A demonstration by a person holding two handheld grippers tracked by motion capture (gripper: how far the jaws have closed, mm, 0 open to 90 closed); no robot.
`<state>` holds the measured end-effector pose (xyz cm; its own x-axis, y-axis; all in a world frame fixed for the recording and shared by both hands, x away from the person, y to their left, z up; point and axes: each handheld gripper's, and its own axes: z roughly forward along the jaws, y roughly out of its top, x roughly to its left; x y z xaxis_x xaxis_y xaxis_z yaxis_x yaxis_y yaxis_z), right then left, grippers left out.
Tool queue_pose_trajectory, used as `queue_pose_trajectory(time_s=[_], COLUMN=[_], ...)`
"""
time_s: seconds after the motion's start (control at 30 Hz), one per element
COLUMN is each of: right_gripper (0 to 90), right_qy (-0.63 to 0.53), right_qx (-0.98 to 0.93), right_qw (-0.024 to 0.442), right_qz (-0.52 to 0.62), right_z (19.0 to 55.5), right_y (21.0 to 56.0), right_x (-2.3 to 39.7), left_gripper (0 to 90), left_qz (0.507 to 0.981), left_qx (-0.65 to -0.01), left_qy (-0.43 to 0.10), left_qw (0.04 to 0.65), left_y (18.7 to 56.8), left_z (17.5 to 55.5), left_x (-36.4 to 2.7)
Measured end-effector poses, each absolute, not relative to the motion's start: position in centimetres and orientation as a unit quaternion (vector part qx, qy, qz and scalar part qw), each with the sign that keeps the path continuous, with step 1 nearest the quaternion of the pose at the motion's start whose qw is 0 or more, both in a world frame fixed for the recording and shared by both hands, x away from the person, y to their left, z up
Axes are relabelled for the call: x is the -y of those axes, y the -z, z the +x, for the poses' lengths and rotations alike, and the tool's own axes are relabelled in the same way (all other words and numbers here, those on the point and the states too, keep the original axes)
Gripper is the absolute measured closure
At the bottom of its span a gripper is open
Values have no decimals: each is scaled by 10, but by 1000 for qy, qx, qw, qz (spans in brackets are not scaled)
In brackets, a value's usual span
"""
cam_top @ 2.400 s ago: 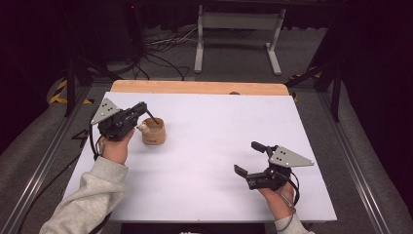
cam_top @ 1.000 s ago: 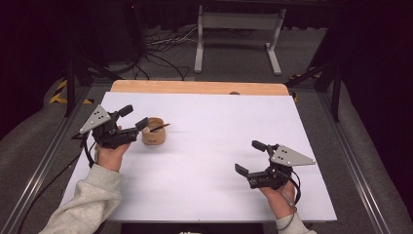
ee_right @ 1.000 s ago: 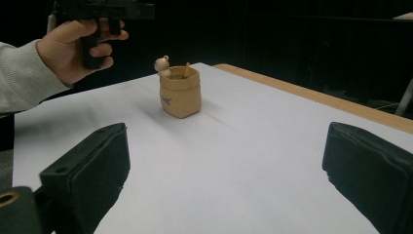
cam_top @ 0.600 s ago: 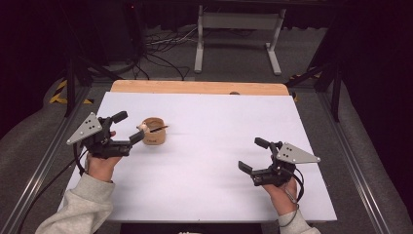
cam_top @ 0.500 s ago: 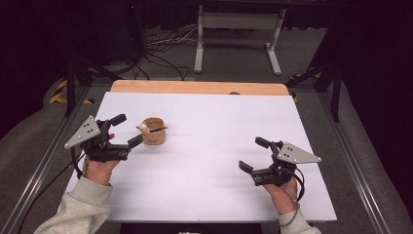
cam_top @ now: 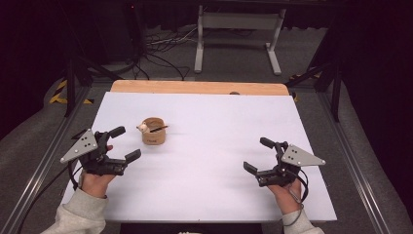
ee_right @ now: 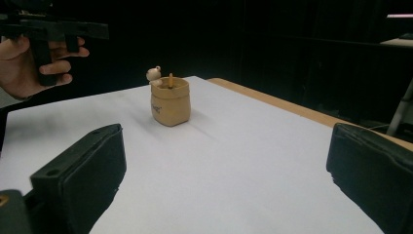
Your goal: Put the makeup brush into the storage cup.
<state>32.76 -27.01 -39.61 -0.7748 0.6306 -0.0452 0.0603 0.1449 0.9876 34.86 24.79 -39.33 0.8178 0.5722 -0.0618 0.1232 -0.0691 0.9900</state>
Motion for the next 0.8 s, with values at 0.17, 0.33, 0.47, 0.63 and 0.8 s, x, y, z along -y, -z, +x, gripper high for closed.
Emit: queue_pose_trajectory(time_s=[0.17, 0.33, 0.47, 0.63, 0.8], right_gripper=[9, 7, 5, 1, 0], right_qy=[-609, -609, -608, -607, -605], right_qx=[-720, -720, -719, -721, -724], right_qw=[235, 238, 242, 241, 234], right_qz=[238, 234, 233, 232, 232], right_z=[326, 324, 323, 321, 321], right_y=[399, 400, 403, 407, 413], right_x=[275, 277, 279, 280, 279], left_gripper=[14, 13, 12, 10, 7], left_qz=[714, 719, 727, 729, 739], left_qx=[-251, -247, -246, -250, -247], left_qy=[-161, -161, -157, -152, -152], left_qw=[633, 629, 622, 619, 608], left_y=[404, 413, 420, 426, 433], left_z=[347, 343, 342, 341, 340], left_x=[-250, -247, -243, -242, -240])
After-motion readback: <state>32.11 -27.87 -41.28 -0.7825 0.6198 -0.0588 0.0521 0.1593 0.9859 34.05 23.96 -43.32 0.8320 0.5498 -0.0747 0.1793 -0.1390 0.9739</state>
